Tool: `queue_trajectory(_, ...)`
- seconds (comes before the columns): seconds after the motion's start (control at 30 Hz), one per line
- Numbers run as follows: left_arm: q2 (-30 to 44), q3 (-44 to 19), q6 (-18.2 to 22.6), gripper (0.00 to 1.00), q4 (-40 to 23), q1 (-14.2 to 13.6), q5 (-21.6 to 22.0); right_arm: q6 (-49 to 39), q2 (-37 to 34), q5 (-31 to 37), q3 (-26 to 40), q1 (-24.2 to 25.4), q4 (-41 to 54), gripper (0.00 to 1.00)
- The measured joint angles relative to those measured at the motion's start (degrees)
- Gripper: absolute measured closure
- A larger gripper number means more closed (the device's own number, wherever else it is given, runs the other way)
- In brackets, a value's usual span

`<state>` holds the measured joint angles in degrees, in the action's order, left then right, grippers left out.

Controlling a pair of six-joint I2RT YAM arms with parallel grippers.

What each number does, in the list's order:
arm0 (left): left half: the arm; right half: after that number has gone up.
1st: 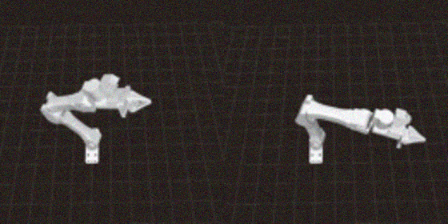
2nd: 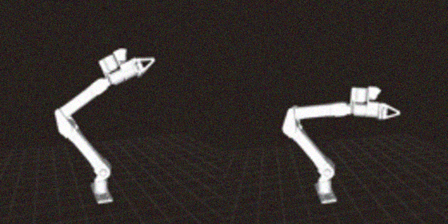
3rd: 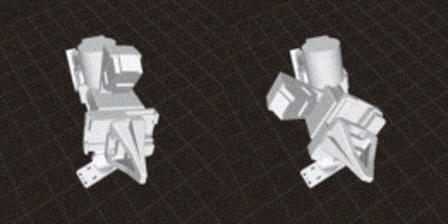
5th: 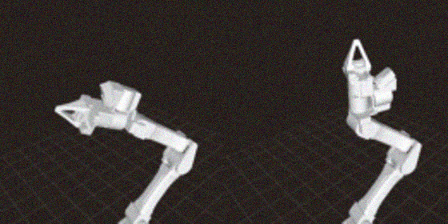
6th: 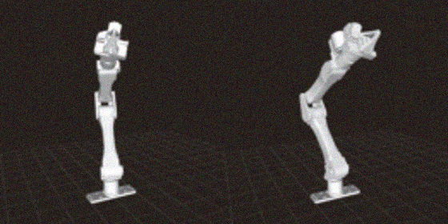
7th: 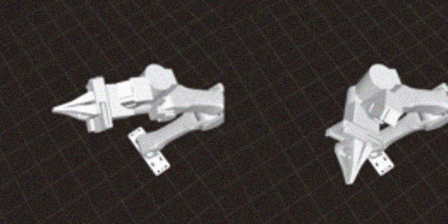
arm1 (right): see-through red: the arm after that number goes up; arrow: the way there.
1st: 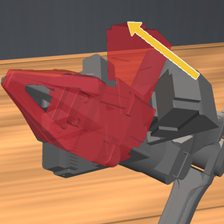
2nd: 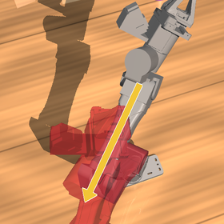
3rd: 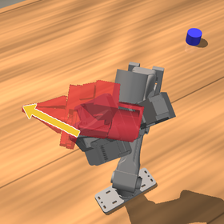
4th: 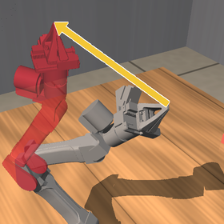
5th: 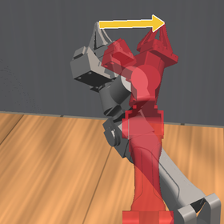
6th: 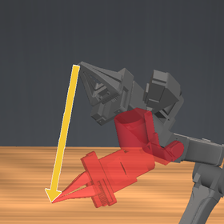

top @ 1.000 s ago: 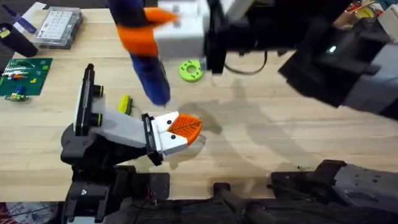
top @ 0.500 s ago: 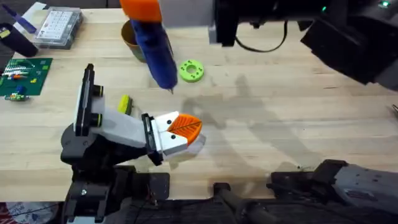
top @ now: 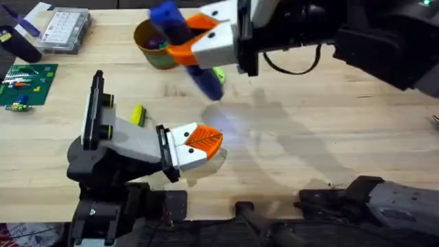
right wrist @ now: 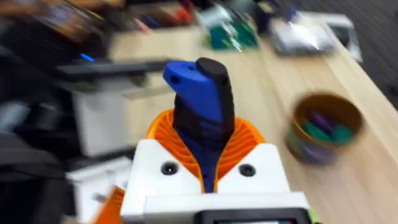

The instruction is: Pick up the gripper from the table and insert it into the empty holder that is missing its gripper. Then pick up a screw, insert it into the mounting hole, and use the screwdriver to tighten it. Finally, clean up the table by picking up the vegetable and placing it into the bucket.

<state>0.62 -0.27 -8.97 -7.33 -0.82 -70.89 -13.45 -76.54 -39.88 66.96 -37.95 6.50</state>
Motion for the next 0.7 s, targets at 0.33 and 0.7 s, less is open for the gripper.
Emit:
queue_trajectory(0.33,0.00,0.00,0.10,0.988,0.02,0.00,0.00,-17.32,-4.53,25.45,0.02,4.58,5.95,0.945)
queue_trajectory(0.7,0.00,0.00,0.17,0.988,0.02,0.00,0.00,-37.86,-18.33,39.64,0.03,8.91,0.25,0.946)
